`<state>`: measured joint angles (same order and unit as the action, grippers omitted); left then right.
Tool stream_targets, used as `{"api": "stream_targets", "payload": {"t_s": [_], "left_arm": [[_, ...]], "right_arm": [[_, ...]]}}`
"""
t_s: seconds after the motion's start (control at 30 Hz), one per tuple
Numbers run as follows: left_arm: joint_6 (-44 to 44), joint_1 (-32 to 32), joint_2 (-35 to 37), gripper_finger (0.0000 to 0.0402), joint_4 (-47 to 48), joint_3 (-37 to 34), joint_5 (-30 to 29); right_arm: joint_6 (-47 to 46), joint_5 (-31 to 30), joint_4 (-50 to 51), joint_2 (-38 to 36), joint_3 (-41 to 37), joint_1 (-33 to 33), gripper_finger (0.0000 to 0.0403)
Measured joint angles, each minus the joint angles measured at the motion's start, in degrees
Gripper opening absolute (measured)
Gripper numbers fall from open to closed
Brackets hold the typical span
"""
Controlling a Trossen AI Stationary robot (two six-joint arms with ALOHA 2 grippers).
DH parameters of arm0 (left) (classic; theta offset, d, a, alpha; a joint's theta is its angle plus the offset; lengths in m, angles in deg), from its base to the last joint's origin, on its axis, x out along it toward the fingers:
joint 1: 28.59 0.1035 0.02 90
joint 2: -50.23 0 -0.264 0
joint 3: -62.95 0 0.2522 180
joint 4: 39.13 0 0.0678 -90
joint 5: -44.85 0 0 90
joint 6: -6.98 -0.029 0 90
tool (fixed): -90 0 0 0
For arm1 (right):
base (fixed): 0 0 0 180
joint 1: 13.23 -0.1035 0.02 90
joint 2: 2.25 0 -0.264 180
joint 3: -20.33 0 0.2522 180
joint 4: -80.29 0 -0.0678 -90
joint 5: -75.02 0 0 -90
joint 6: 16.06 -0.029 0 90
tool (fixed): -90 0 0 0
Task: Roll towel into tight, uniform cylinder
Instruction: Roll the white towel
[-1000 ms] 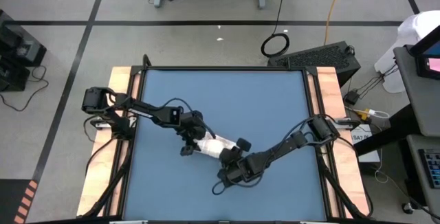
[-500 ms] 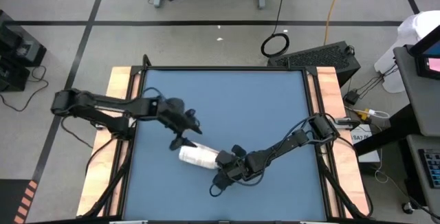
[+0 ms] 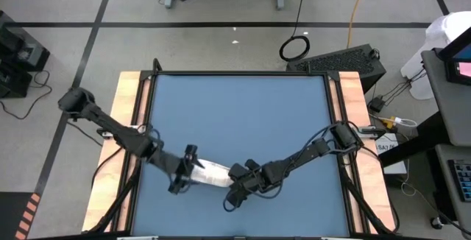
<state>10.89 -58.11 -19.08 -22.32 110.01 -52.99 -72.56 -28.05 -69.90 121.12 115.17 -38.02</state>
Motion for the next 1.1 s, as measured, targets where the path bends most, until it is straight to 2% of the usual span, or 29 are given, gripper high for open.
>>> {"api": "stream_targets", "payload": {"t_s": [0.2,0.47,0.6,0.7,0.8,0.9,1.0,1.1], "left_arm": [[0.13,-5.52,-6.18,0.0293,0.56,-0.09,-11.20],[0.76,-5.86,-16.22,0.0292,-3.17,-0.09,-12.18],[1.28,-5.81,-19.28,0.0272,-4.94,0.04,-10.21],[2.96,-5.45,-19.43,0.0228,-4.43,0.11,-9.24],[3.12,-4.40,-18.51,0.0171,-4.32,0.11,-6.68],[3.16,-2.11,-17.75,0.0124,-4.75,0.13,-1.13],[3.29,1.31,-17.35,0.0102,-4.76,0.09,5.76],[4.14,4.51,-17.28,0.0102,-5.01,0.04,10.89]], "right_arm": [[0.02,1.85,-1.42,0.00,-0.04,0.37,0.0107],[0.16,1.90,-1.40,0.00,-0.07,0.37,0.0107],[0.16,1.51,-1.38,0.00,-0.07,0.37,0.0107],[1.77,1.06,-1.30,-0.31,0.10,-0.01,0.0118],[5.75,1.27,-0.01,-1.14,0.92,-0.65,0.0152],[10.83,0.84,3.40,-2.59,2.21,-1.58,0.0199],[14.09,-2.75,7.75,-4.56,3.69,-2.94,0.0244],[17.55,-7.64,11.21,-6.18,5.29,-4.89,0.0275]]}}
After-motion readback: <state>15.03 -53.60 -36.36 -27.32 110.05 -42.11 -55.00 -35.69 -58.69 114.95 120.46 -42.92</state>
